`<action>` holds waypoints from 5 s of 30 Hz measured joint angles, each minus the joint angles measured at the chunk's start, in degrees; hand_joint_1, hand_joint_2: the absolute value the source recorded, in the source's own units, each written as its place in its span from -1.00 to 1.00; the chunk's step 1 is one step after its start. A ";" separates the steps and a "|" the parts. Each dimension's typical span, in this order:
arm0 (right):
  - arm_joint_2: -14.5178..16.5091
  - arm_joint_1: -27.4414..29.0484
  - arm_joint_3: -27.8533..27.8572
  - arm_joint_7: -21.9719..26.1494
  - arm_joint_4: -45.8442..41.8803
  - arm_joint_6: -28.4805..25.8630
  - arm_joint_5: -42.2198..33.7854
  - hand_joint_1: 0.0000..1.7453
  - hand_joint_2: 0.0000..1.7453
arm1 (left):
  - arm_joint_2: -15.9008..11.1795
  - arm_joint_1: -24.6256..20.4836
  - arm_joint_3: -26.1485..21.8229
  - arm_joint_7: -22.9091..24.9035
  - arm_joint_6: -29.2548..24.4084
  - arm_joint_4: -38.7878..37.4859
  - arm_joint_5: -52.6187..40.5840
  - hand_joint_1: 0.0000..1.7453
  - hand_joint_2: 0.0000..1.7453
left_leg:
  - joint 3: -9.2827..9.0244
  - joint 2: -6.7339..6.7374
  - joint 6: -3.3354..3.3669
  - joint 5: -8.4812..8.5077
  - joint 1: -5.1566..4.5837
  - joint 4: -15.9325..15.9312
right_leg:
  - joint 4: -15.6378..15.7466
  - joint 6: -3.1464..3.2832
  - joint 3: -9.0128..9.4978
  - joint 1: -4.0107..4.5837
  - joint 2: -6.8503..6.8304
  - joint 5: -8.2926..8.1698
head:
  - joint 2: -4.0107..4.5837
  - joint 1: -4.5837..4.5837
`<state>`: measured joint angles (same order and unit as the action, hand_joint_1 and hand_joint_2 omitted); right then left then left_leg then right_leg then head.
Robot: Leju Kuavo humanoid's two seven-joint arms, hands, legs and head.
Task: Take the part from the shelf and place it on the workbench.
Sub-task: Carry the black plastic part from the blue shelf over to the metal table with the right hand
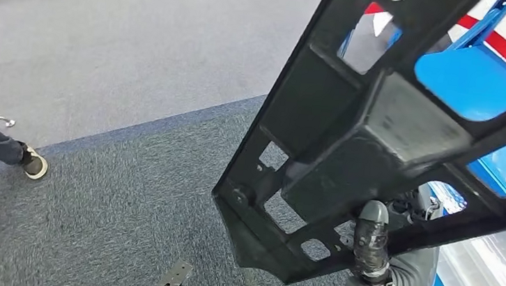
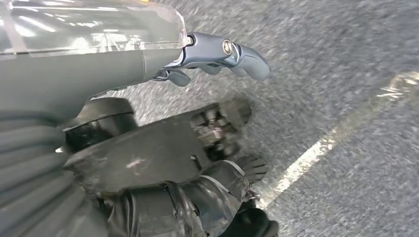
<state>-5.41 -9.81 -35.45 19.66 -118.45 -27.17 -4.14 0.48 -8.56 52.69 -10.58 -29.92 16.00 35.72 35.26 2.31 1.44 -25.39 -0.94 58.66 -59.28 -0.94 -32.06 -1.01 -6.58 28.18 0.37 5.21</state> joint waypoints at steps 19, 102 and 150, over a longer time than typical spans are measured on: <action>0.72 -1.35 -0.02 1.58 1.22 -2.05 0.35 1.00 1.00 | -0.18 1.53 -0.01 -0.32 2.31 -0.16 0.20 -1.00 1.00 | 3.93 -5.83 -1.66 -2.21 1.14 6.13 | -1.89 0.90 -1.78 -1.17 8.17 -0.23 | 0.00 0.04; 2.13 -1.42 -1.36 2.48 2.98 -2.57 -0.18 1.00 1.00 | 0.39 1.58 1.29 2.19 1.81 -0.87 -1.18 -1.00 1.00 | -1.91 -6.34 2.09 -1.04 0.09 -0.44 | -15.06 -0.70 -8.67 -0.13 6.60 5.08 | -0.01 -0.77; 2.62 -3.13 -1.60 -1.09 5.13 -2.37 3.27 1.00 1.00 | 0.23 0.28 1.37 3.54 6.99 -1.09 -0.77 -1.00 1.00 | 4.77 -2.27 -0.87 -2.29 0.85 8.54 | -1.11 1.70 -1.23 0.09 2.33 0.23 | -0.02 0.16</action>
<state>-2.79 -12.94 -37.05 18.57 -113.32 -29.55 -0.88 0.72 -8.27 54.05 -7.04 -22.93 14.91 34.95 40.03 0.03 0.57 -27.68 -0.09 67.20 -60.40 0.75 -33.29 -0.92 -4.25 28.41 0.35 5.37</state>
